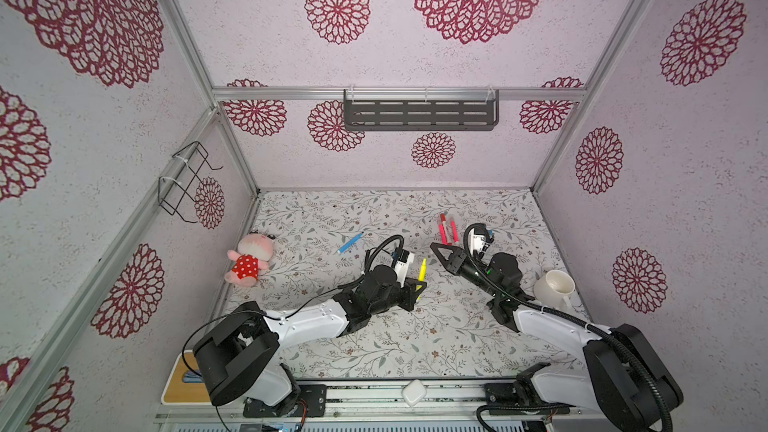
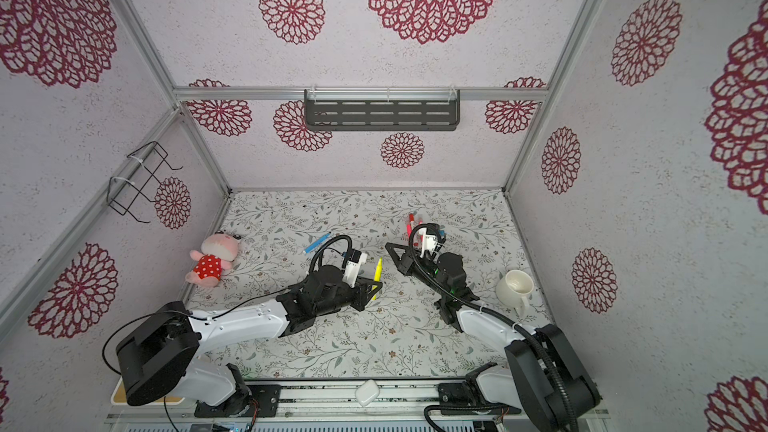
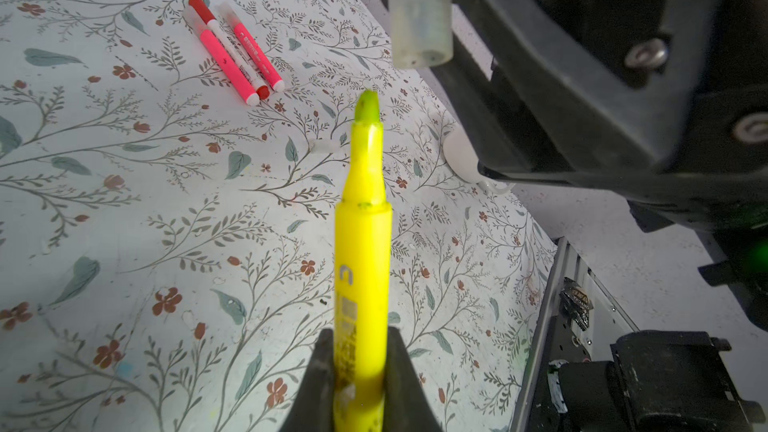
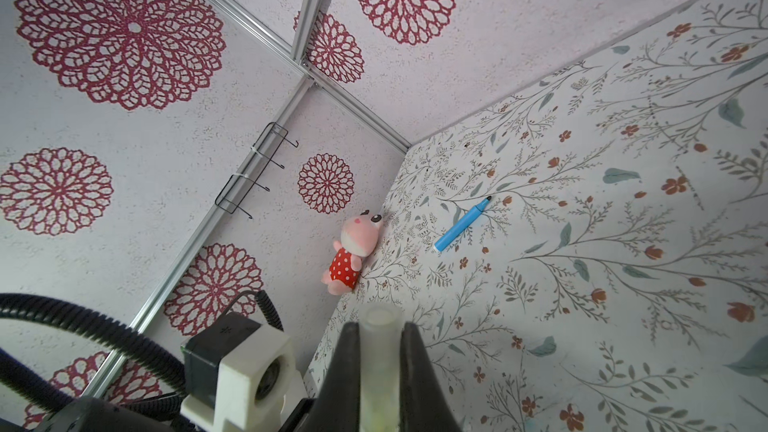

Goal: Insert the pens into the pen caps
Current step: 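Align the clear cap over the yellow highlighter tip with the right gripper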

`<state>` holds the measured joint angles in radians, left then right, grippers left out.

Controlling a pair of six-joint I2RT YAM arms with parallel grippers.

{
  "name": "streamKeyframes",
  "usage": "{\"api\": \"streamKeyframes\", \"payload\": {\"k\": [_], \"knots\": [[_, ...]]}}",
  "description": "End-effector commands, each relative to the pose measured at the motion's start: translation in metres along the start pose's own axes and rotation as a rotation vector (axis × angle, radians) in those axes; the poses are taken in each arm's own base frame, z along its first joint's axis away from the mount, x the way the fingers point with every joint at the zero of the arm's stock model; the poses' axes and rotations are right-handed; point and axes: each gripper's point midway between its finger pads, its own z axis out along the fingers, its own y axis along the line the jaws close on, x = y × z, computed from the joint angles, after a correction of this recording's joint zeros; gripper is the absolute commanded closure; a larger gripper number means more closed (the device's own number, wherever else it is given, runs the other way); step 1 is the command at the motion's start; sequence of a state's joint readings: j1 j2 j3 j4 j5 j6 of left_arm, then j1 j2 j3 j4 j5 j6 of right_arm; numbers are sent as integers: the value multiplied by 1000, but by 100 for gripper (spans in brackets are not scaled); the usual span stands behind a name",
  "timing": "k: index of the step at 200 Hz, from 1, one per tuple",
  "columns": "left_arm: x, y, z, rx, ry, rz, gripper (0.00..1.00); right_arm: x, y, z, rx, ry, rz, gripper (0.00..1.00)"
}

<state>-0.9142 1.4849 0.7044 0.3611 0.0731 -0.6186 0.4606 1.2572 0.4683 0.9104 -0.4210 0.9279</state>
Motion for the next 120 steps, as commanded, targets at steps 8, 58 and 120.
{"api": "streamKeyframes", "payload": {"k": [8, 58, 120], "knots": [[-10, -13, 4, 38, -25, 2, 100, -13, 21, 0, -72, -30, -44, 86], [-13, -16, 5, 43, -28, 7, 100, -12, 19, 4, -64, -20, -53, 86], [-13, -17, 3, 42, -27, 11, 100, -7, 19, 8, -80, 7, -49, 86]]}}
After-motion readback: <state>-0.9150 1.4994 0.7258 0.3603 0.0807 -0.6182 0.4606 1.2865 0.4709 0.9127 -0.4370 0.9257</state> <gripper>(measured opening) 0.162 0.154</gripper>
